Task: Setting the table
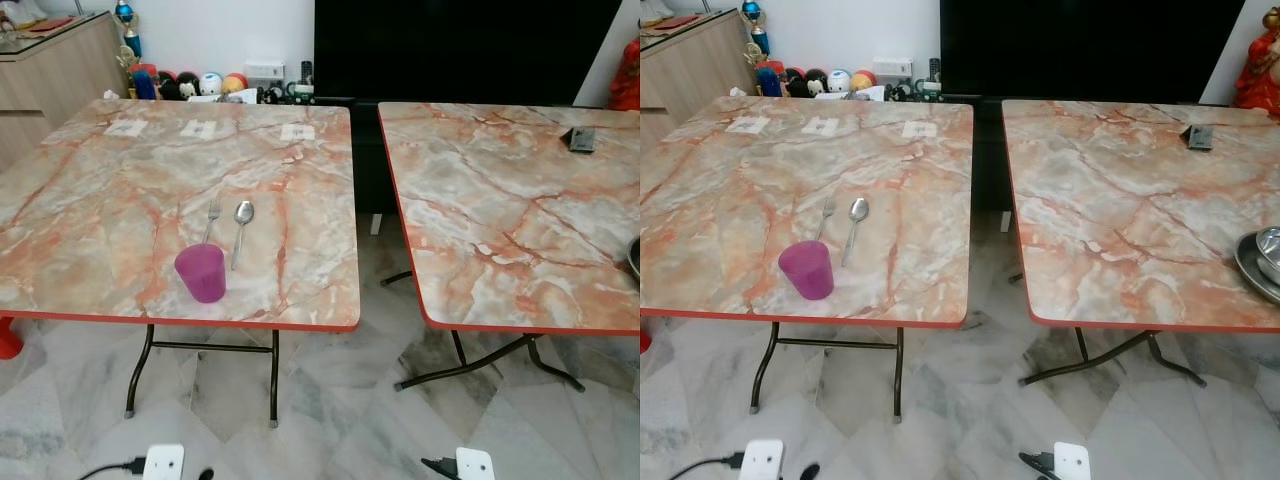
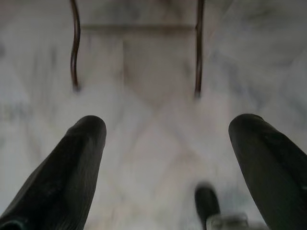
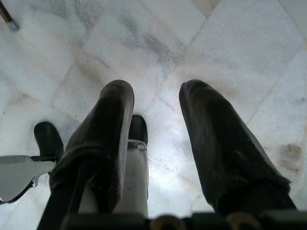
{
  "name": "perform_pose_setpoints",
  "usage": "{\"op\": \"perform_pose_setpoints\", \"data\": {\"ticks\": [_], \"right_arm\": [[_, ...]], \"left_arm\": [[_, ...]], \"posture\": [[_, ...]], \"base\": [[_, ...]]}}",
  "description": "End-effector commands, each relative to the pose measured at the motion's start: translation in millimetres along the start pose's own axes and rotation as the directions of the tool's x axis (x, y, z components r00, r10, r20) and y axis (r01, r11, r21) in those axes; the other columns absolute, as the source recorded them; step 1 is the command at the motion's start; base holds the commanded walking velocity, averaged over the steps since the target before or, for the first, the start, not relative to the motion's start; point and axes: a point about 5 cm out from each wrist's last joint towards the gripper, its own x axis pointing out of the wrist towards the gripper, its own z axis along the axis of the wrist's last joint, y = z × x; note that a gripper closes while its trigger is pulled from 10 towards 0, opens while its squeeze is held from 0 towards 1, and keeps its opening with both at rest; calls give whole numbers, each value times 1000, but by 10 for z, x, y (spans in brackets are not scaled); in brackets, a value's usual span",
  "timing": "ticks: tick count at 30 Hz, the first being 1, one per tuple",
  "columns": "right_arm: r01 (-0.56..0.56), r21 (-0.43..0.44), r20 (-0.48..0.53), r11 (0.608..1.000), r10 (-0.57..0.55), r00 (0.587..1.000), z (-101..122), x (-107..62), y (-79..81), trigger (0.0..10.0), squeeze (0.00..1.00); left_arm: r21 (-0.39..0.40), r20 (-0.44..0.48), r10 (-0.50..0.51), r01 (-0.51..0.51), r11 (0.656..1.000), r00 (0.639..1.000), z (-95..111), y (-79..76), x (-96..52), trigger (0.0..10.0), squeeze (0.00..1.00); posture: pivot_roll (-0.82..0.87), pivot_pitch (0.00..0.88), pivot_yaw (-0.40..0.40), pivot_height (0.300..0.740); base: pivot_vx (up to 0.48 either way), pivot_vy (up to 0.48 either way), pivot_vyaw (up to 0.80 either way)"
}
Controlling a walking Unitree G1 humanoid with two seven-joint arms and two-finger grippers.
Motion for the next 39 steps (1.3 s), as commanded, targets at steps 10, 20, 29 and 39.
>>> {"op": "perform_pose_setpoints", "data": {"ticks": [10, 20, 29, 39], "right_arm": [[-10, -48, -23, 999, 9, 1000, -76, -12, -51, 10000, 0], [-10, -51, -19, 999, 9, 1000, -106, -20, -5, 10000, 0], [-16, -60, -23, 998, 14, 1000, -121, -22, 29, 10000, 0], [-11, -60, -17, 998, 10, 1000, -105, -20, 29, 10000, 0]], "left_arm": [[-2, 183, -30, 31, 1000, 983, 190, 0, -159, 10000, 1000], [4, -137, -44, 45, 999, 990, -250, -61, -141, 10000, 1000], [-2, -183, -47, 48, 999, 982, -200, -126, -37, 10000, 1000], [-14, -248, -52, 50, 999, 967, -345, -157, -109, 10000, 1000]], "posture": [[68, 71, -23, 740], [41, 44, -9, 740], [38, 47, -10, 740], [33, 83, -14, 740]], "base": [[0, 0, 0], [0, 0, 0], [0, 0, 0], [0, 0, 0]]}}
